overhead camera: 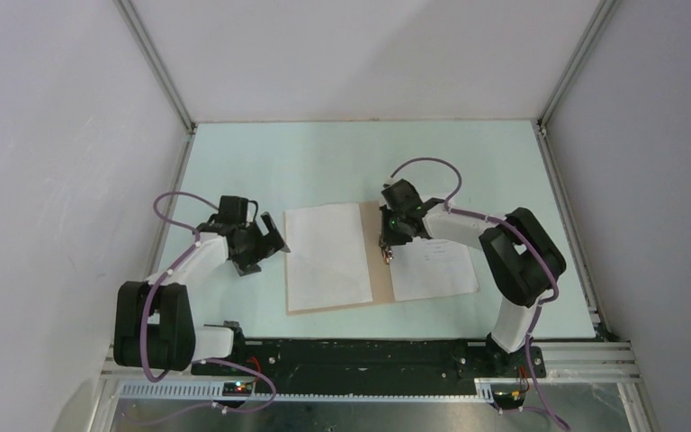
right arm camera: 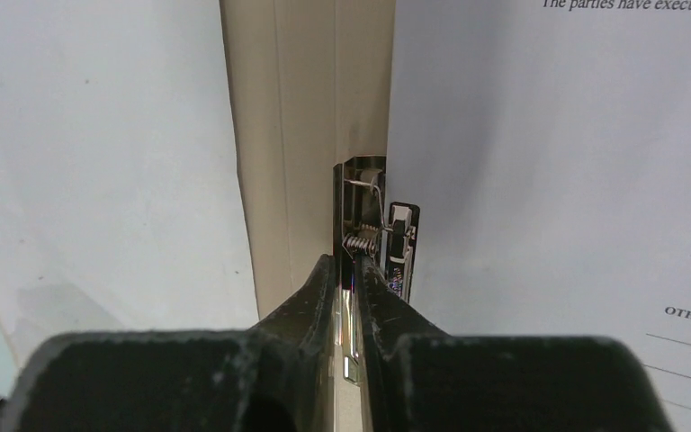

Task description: Put the files into the folder

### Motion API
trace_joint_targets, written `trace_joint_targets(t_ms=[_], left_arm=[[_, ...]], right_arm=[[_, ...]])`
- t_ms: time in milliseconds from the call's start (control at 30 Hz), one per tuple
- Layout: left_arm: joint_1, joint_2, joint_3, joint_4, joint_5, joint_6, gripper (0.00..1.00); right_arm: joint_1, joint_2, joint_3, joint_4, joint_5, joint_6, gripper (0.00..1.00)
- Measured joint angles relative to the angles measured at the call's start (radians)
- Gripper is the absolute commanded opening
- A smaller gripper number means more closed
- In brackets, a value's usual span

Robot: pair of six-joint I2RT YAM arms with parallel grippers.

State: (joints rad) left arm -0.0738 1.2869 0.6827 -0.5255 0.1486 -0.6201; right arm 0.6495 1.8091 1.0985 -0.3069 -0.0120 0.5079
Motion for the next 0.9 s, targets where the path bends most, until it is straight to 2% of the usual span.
trace_joint_targets(t_ms=[167, 467, 633, 900], left_arm=[[0.000, 0.021, 0.000, 0.000, 0.026, 0.006, 1.00], [-0.005, 0.064, 0.007, 0.000, 0.073, 0.033, 1.00], [-0.012, 0.076, 0.020, 0.002, 0.100, 0.047, 1.00], [-0.027, 0.077, 0.029, 0.034, 0.168, 0.053, 1.00]], right_arm=[[-0.057, -0.041, -0.062, 0.037, -0.118, -0.006, 0.00], [-0.088, -0.140, -0.081, 0.026, -0.241, -0.007, 0.00], [-0.104, -0.196, -0.081, 0.026, -0.290, -0.004, 0.00], [-0.126, -0.200, -0.081, 0.021, -0.336, -0.002, 0.00]])
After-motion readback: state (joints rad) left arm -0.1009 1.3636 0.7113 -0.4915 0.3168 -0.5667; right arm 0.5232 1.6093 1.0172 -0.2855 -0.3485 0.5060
